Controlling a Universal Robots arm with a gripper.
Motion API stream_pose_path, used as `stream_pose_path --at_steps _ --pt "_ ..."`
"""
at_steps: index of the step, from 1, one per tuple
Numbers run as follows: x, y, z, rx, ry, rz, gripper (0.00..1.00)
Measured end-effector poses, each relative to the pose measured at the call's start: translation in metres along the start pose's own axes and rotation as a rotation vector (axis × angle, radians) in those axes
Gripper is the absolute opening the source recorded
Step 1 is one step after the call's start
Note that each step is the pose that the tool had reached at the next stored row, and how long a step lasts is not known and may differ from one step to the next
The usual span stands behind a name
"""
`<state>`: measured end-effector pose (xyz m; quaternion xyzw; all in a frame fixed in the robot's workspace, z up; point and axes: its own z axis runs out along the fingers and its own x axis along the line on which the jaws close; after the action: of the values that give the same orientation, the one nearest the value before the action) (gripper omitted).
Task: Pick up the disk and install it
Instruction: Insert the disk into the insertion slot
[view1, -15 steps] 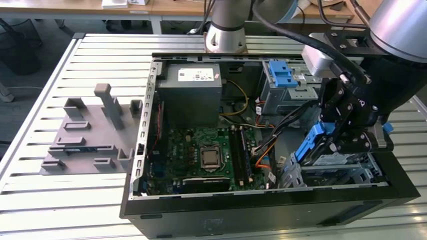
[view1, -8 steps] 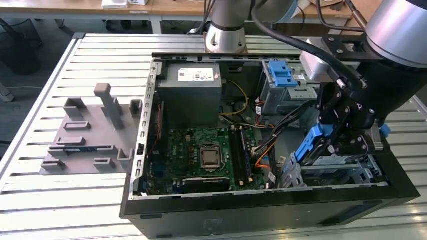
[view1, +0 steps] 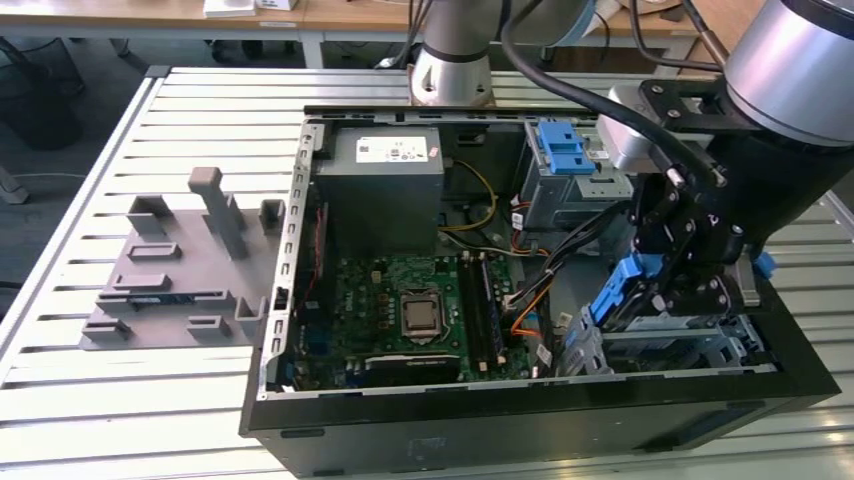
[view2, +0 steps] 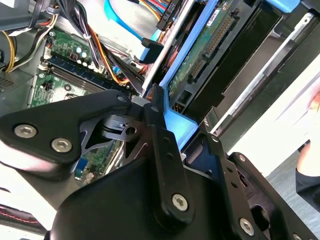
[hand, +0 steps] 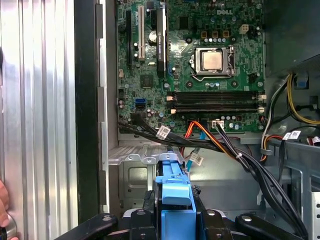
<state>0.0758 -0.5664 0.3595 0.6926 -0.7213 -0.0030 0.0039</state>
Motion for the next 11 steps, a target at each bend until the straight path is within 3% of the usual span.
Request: stream_pose_path --at_steps 11 --pt "0.0 0.0 0.0052 0.0 0.0001 0.0 0.36"
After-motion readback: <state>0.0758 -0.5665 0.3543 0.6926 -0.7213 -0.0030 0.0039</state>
